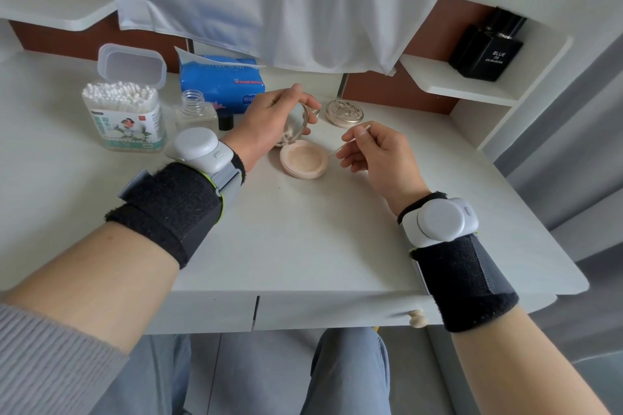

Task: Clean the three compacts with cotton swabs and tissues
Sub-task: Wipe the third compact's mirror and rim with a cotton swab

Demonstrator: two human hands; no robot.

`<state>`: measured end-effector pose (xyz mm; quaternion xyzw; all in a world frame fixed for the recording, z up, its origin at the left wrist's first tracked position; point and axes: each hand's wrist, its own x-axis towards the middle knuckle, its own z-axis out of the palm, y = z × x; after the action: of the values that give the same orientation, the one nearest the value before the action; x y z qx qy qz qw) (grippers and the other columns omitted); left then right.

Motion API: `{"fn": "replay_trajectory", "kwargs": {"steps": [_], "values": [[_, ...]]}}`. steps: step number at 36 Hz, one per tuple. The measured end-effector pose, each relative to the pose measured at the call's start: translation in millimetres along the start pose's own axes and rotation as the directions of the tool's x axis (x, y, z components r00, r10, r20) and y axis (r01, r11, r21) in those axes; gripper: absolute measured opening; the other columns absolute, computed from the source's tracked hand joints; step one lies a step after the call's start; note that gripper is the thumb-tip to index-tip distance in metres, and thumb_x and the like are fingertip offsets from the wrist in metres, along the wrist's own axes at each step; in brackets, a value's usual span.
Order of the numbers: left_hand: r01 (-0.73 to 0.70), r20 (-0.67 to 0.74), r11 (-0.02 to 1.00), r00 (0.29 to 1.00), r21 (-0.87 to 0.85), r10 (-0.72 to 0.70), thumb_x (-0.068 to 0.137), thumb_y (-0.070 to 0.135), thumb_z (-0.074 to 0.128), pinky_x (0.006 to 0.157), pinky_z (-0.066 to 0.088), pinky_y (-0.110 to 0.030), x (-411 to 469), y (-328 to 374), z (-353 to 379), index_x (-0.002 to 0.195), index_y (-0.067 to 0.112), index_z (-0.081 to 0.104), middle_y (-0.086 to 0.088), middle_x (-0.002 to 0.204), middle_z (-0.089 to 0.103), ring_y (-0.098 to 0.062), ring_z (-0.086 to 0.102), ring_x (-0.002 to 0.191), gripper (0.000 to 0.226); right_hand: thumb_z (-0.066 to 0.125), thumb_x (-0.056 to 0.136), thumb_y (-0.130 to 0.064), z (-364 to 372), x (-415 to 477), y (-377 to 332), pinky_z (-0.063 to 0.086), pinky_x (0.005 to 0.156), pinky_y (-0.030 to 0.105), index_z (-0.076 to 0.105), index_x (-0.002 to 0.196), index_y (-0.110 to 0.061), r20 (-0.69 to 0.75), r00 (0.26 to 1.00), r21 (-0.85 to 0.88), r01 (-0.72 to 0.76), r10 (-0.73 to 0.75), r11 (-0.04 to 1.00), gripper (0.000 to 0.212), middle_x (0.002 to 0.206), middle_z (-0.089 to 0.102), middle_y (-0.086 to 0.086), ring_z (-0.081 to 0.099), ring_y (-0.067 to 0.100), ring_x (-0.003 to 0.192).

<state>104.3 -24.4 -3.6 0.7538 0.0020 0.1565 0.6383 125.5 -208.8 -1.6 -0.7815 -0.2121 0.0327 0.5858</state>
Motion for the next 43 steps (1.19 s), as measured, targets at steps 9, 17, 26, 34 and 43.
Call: {"fn": "replay_trajectory", "kwargs": {"steps": [9,17,26,34,43], "values": [[0.015,0.004,0.999,1.000,-0.034,-0.015,0.104,0.033,0.033,0.085,0.056,-0.044,-3,2,1,0.105,0.005,0.068,-0.015,0.095,0.070,-0.021,0.068,0.080,0.044,0.036,0.102,-0.010,1,0,-1,0.046,0.058,0.023,0.058,0.082,-0.012,0.020,1.000,0.052,0.005,-0.006,0.999,0.030,0.073,0.065,0.007,0.058,0.016,0.061],[0.016,0.019,0.999,1.000,-0.034,-0.015,0.104,0.033,0.033,0.079,0.056,-0.035,-4,5,3,0.102,0.009,0.069,-0.009,0.090,0.071,-0.020,0.070,0.077,0.043,0.035,0.102,-0.009,5,2,-2,0.046,0.058,0.021,0.059,0.084,-0.012,0.055,0.998,0.067,0.020,-0.024,0.998,0.030,0.078,0.066,0.008,0.058,0.016,0.062],[-0.008,0.006,0.999,1.000,-0.036,0.008,0.104,0.032,0.032,0.062,0.052,-0.014,-4,5,4,0.107,0.004,0.067,-0.009,0.091,0.071,-0.007,0.068,0.071,0.045,0.040,0.101,-0.008,14,4,-6,0.038,0.054,0.013,0.062,0.084,-0.016,0.053,0.993,-0.001,0.103,-0.102,0.995,0.028,0.074,0.065,-0.002,0.049,0.002,0.057],[-0.028,0.010,0.999,1.000,-0.025,0.029,0.104,0.030,0.032,0.063,0.049,-0.011,-4,5,4,0.104,0.005,0.068,-0.009,0.095,0.071,-0.003,0.067,0.073,0.045,0.041,0.101,-0.008,16,5,-8,0.037,0.054,0.011,0.063,0.090,-0.012,0.053,0.994,-0.003,0.099,-0.098,0.995,0.025,0.077,0.067,0.001,0.048,-0.001,0.056],[0.013,0.044,0.999,0.999,-0.050,-0.011,0.104,0.033,0.032,0.071,0.056,-0.025,-3,4,2,0.104,0.008,0.068,-0.010,0.091,0.071,-0.021,0.071,0.078,0.044,0.040,0.101,-0.013,13,7,-6,0.036,0.052,0.012,0.061,0.080,-0.019,-0.025,1.000,-0.018,0.016,-0.017,1.000,0.030,0.074,0.066,-0.001,0.045,0.011,0.058]]}}
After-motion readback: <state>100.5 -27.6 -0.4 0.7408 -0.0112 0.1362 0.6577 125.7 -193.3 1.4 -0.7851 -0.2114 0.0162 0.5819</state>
